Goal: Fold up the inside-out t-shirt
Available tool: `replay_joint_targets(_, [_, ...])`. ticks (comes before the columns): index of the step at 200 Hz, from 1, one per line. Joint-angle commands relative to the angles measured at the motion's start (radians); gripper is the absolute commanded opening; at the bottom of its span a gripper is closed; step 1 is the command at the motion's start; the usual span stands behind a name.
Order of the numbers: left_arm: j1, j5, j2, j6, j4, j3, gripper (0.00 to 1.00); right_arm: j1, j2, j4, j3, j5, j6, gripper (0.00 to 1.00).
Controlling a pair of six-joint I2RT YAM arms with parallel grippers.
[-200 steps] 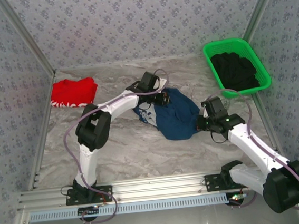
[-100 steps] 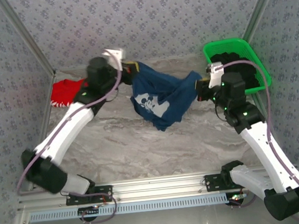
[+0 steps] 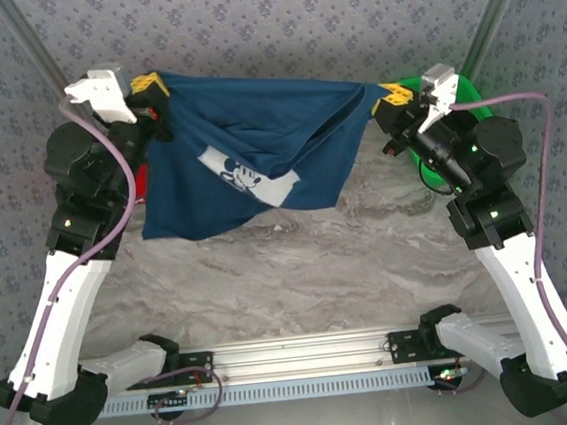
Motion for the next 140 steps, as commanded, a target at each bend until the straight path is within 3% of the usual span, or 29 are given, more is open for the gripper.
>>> replay_joint_targets(1, [0.055, -0.136, -0.041, 0.039, -0.063, 0.012, 0.00, -0.002, -0.004, 0.106, -0.009, -0.114, 0.029, 0.00])
replay_joint_targets(27, [0.057, -0.130, -0.058, 0.057, -0.103, 0.030, 0.00, 0.060, 0.033, 0.143, -0.006, -0.188, 0.105, 0.00])
replay_joint_targets(75, [0.058, -0.079, 0.020, 0.074, -0.148, 0.119, 0.00, 0.181, 0.068, 0.034, 0.004, -0.029, 0.159, 0.00])
replay_joint_targets(103, [0.058, 0.009, 0.181, 0.042, -0.168, 0.175, 0.00, 0.181, 0.069, -0.108, -0.036, 0.151, 0.200, 0.00])
replay_joint_targets(140, [0.020, 0.121, 0.541, -0.009, -0.136, 0.215, 0.00, 0.145, 0.083, -0.204, -0.185, 0.373, 0.342, 0.00])
